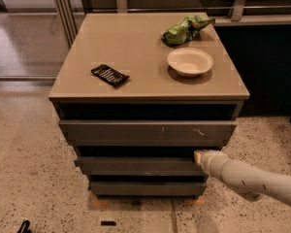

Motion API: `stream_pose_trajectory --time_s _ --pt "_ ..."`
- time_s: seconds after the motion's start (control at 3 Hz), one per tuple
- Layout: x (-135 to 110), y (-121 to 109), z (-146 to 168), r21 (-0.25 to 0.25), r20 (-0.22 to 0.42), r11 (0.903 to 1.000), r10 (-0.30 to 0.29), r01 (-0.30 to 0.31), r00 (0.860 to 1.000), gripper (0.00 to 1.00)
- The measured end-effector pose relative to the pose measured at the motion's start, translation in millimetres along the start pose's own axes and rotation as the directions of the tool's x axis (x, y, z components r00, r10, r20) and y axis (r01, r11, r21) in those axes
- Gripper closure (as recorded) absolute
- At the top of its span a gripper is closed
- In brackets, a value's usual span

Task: Open middle drawer

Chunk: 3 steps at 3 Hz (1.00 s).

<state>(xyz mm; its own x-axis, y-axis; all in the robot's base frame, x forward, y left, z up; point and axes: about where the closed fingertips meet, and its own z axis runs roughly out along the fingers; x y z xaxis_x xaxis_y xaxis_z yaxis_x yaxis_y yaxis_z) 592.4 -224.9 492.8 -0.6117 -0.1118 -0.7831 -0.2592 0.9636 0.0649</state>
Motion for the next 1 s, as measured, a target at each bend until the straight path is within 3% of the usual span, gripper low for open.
stream_pose_trajectory --time_s 0.33,1.0 --pt "11.9 -24.5 21.1 0.071 -0.027 0.9959 0.059 -0.057 0.998 1.0" --pt "13.1 -26.6 28.6 0.092 -0.038 0.9942 0.06 -0.056 0.997 1.0"
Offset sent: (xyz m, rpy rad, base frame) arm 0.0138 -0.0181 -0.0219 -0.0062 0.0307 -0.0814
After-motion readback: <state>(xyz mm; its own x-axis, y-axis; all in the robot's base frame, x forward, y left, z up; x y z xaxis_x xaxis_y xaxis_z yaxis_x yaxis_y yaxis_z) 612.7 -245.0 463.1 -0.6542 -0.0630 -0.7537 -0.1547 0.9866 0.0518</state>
